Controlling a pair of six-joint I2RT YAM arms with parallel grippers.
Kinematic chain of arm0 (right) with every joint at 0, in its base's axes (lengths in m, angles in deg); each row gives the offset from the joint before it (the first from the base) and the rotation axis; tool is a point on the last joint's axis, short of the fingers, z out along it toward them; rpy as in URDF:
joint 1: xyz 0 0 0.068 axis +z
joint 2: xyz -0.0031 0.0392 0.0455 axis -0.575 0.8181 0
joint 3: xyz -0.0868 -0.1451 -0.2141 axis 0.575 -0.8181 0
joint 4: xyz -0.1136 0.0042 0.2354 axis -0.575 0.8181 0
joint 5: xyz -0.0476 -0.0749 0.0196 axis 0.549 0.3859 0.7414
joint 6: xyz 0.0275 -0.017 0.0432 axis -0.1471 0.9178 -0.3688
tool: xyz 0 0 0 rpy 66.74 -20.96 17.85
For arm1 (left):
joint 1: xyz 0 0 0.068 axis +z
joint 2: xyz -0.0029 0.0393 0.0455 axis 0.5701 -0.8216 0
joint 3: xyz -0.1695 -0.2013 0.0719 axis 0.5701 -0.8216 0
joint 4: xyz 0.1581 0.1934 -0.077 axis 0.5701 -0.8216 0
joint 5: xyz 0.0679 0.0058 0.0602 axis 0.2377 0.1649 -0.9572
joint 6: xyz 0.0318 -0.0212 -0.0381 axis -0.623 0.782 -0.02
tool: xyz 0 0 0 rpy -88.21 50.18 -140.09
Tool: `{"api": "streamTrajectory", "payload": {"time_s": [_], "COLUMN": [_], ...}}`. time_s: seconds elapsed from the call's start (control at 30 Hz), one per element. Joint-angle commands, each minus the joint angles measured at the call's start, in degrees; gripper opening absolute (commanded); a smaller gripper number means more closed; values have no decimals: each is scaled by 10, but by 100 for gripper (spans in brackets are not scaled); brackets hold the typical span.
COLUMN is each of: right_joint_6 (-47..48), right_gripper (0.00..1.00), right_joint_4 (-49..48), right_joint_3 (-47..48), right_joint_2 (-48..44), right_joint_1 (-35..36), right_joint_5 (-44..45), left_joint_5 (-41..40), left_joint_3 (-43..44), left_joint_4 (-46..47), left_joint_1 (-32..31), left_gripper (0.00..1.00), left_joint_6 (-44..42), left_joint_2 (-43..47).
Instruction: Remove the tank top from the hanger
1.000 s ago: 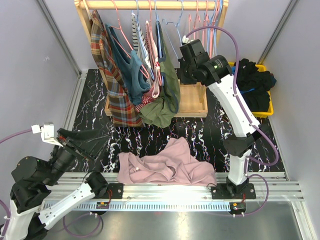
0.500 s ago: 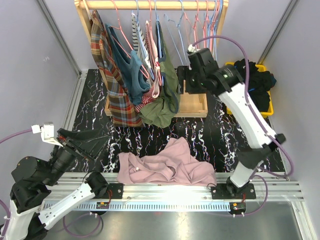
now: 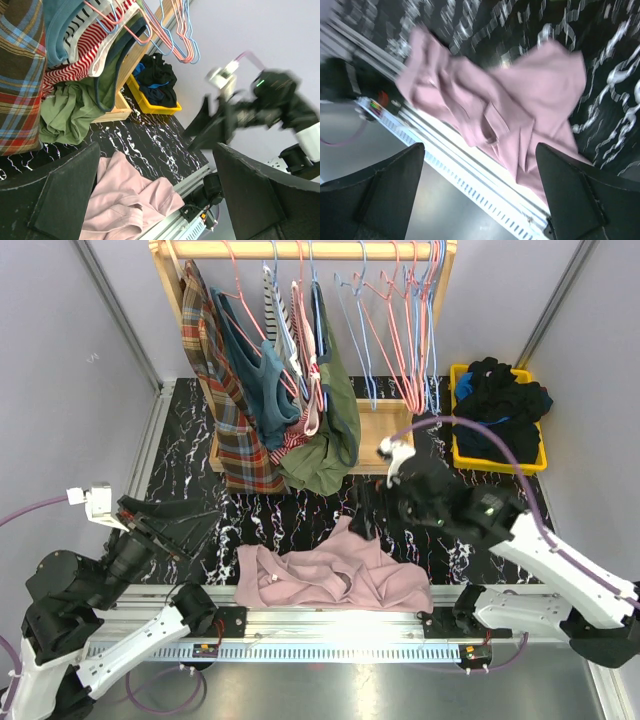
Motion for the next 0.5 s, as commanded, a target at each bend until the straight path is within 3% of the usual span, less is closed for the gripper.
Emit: {"api": "streamTrajectory", "payload": {"time_s": [0.0,0.1,0.17,0.27,0.47], "right_joint_6": [-72,-129,-208,-322,-440], "right_gripper": [100,100,100,100,100], "right_joint_4": [-105,-163,-159,-135,-195], "right_joint_3": [-132,-195,-201,-192,-224], "right_joint_2": [-5,37,78,172,305], "right_joint_1": [38,101,151,183,189], "right_joint_5": [27,113,217,297,304], "left_joint_5": [18,18,19,15,3], "left_joint_3": [-4,-9,-9,-7,-5], "left_joint_4": [19,22,24,20,4], "left_joint_1": [1,1,2,2,1], "left_gripper": [99,99,99,99,99], "left_joint_6": [7,10,11,11,8], "left_joint_2": [-22,-28,-32,-35,-29]}}
